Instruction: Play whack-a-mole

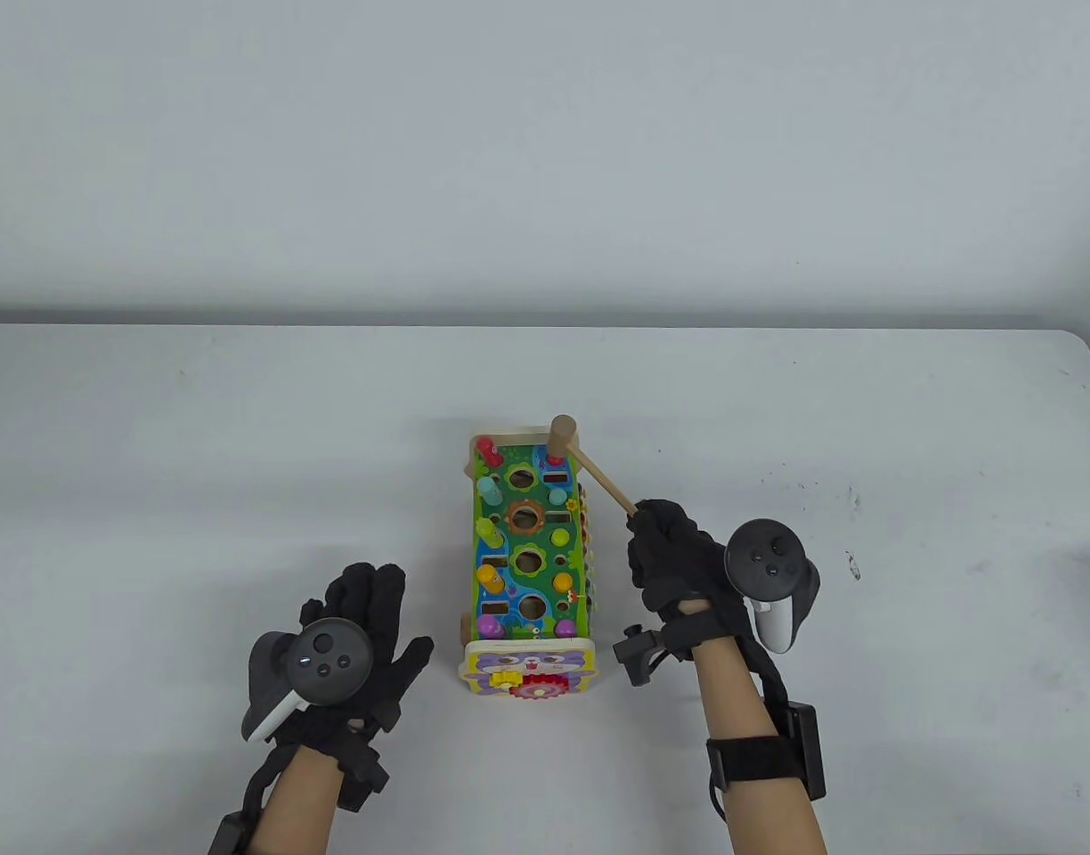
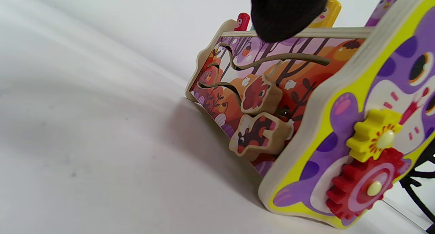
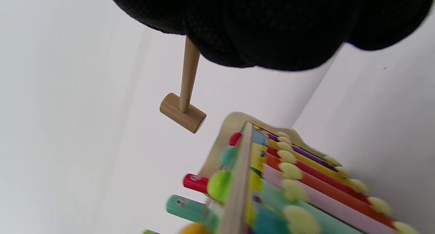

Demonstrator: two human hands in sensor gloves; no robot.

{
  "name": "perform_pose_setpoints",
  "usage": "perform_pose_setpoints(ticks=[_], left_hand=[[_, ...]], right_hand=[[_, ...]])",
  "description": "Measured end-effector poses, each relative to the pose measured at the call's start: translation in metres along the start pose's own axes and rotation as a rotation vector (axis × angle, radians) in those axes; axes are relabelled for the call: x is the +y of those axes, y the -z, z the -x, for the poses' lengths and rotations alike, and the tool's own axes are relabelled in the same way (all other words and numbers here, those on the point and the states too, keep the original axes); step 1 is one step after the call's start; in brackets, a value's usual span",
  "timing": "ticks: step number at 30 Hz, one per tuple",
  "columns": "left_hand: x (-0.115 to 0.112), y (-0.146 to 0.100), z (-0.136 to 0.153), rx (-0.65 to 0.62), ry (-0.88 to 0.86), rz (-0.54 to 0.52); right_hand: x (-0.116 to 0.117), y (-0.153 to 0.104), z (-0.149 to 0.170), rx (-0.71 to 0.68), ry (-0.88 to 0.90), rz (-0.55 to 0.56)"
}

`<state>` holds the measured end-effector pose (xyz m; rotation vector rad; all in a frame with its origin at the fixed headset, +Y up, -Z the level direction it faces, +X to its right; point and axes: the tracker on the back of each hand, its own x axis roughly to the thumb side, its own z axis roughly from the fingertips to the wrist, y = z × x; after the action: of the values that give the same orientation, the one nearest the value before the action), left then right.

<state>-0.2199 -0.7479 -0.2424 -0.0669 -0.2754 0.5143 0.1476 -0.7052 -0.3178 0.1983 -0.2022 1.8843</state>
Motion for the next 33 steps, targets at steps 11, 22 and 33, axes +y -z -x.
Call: perform_pose_setpoints(ticks=[11, 22, 33], left_hand=[[0.0, -0.001, 0.0, -0.013, -0.014, -0.03], [0.015, -0.013, -0.014, -0.08, -0.116, -0.269], [0.034, -0.049, -0.072, -0.426, -0.443, -0.598]], right_hand=[[-0.008, -0.042, -0.01, -0.053, 0.172, -0.113], [-0.001, -0.059, 0.0, -0.037, 0.19, -0.233], [-0.003, -0.065, -0.013, -0.064, 0.291, -0.278]])
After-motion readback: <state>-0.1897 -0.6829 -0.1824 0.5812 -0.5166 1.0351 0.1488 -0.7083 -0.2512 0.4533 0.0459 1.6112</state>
